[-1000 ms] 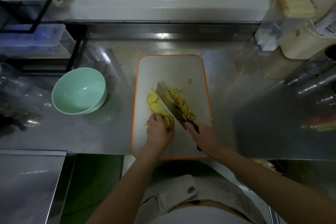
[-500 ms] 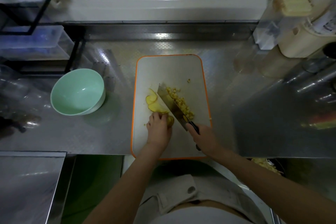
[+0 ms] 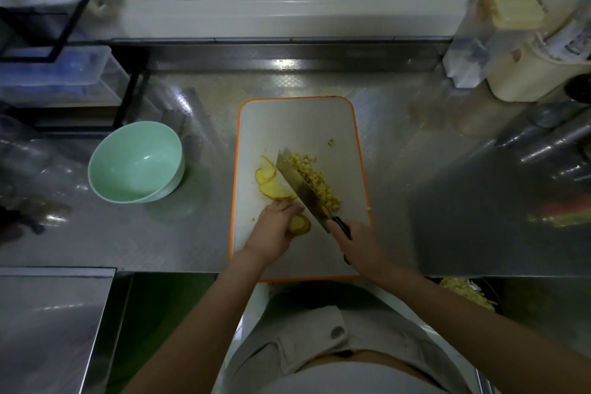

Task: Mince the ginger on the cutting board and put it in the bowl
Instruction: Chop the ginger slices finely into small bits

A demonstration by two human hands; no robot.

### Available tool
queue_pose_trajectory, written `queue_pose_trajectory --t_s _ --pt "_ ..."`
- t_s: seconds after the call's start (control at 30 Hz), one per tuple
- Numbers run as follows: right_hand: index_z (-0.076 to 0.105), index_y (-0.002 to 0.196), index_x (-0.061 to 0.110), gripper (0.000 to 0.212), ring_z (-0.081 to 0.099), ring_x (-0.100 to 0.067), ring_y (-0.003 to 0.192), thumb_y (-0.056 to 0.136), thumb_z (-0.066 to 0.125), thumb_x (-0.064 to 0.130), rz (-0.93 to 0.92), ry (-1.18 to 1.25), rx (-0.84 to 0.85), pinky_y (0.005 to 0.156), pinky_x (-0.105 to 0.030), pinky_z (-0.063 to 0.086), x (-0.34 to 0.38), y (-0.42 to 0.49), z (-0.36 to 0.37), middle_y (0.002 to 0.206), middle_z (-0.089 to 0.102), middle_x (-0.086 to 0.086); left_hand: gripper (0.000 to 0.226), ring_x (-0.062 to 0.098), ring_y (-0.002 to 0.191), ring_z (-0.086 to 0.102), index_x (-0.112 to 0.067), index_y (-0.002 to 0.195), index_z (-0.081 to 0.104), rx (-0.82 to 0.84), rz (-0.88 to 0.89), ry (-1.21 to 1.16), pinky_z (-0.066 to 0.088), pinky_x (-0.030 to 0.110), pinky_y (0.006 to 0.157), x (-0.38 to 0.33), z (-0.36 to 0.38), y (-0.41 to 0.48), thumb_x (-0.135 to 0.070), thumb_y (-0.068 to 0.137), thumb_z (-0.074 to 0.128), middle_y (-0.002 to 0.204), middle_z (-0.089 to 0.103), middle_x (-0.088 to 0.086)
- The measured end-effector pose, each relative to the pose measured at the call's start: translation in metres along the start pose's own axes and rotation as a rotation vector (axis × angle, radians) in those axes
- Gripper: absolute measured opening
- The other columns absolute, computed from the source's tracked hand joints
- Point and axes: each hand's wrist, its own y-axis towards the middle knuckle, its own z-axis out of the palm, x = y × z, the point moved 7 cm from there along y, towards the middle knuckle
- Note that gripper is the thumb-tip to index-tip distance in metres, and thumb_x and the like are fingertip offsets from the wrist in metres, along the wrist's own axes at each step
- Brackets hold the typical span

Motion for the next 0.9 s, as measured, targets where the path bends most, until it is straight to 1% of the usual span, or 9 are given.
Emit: queue_pose_trajectory --t_s 0.13,0.2,0.47,0.53,0.6,0.67,0.77,0.83,0.9 --pt "0.043 0.062 0.027 0.036 0.044 -0.009 0.050 0.096 0.045 0.040 0.012 0.018 -0.010 0.058 -0.029 0.037 -0.003 0.003 0.000 0.056 0.043 0.008 0.064 0.021 0.126 0.035 -0.022 0.135 0.044 -0.037 -0.065 0.050 0.027 0.029 0.099 0.008 -0.001 -0.011 -0.021 0.076 0.070 0.135 0.042 0.000" --pt "0.044 0.062 0.028 0.036 0.044 -0.009 0.050 0.096 0.045 0.040 0.007 0.020 -0.011 0.058 -0.028 0.037 -0.003 0.003 0.000 0.056 0.044 0.008 0.057 0.019 0.123 0.035 -0.023 0.133 0.045 -0.058 -0.091 0.071 0.027 0.028 0.093 0.010 -0.003 -0.012 -0.024 0.080 0.067 0.133 0.042 -0.001" --pt "0.044 0.063 0.023 0.036 0.043 -0.011 0.050 0.096 0.045 0.038 0.001 -0.028 0.010 0.055 -0.027 0.036 0.001 0.001 0.003 0.056 0.044 0.004 0.042 0.029 0.117 0.046 -0.017 0.122 0.057 -0.075 0.132 0.141 0.036 0.036 0.090 0.008 -0.009 -0.009 -0.008 0.081 0.062 0.124 0.054 0.006" --pt "0.043 0.063 0.024 0.036 0.043 -0.009 0.049 0.096 0.044 0.037 -0.004 -0.042 0.018 0.052 -0.025 0.034 0.003 0.000 0.004 0.056 0.044 0.005 0.046 0.030 0.117 0.046 -0.017 0.122 0.057 -0.083 0.148 0.134 0.037 0.038 0.090 0.012 -0.010 -0.009 -0.008 0.077 0.065 0.125 0.053 0.007" --pt "0.043 0.063 0.024 0.036 0.042 -0.008 0.050 0.096 0.044 0.038 -0.004 -0.050 0.014 0.050 -0.023 0.033 0.003 0.000 0.004 0.056 0.044 0.006 0.059 0.028 0.120 0.042 -0.017 0.130 0.049 -0.095 0.053 0.057 0.036 0.037 0.092 0.015 -0.009 -0.012 -0.010 0.074 0.068 0.129 0.048 0.008" --pt "0.046 0.066 0.023 0.035 0.043 -0.007 0.050 0.097 0.043 0.038 0.003 -0.049 0.027 0.050 -0.021 0.032 0.003 -0.002 0.004 0.057 0.045 0.006 0.063 0.024 0.116 0.039 -0.017 0.130 0.045 -0.158 -0.147 -0.111 0.036 0.036 0.095 0.022 -0.010 -0.017 -0.017 0.072 0.070 0.125 0.043 0.007" --pt "0.050 0.068 0.021 0.036 0.045 -0.006 0.052 0.098 0.039 0.039 -0.002 -0.079 0.059 0.050 -0.018 0.031 0.006 -0.004 0.004 0.057 0.046 0.007 0.048 0.022 0.109 0.040 -0.012 0.119 0.047 -0.264 -0.392 -0.360 0.036 0.030 0.091 0.030 -0.007 -0.027 -0.019 0.077 0.067 0.114 0.042 0.007" --pt "0.045 0.063 0.024 0.038 0.044 -0.004 0.052 0.098 0.037 0.037 -0.021 -0.124 0.059 0.048 -0.015 0.031 0.013 -0.005 0.002 0.057 0.045 0.008 0.038 0.025 0.107 0.041 -0.008 0.114 0.050 -0.314 -0.474 -0.426 0.031 0.025 0.086 0.034 -0.005 -0.030 -0.016 0.080 0.065 0.111 0.045 0.012" --pt "0.042 0.062 0.028 0.039 0.041 0.000 0.052 0.100 0.036 0.035 -0.047 -0.164 0.084 0.048 -0.015 0.032 0.021 -0.005 0.002 0.057 0.043 0.011 0.031 0.028 0.104 0.043 -0.006 0.106 0.055 -0.350 -0.502 -0.441 0.032 0.029 0.085 0.037 -0.003 -0.030 -0.014 0.079 0.067 0.106 0.048 0.015"
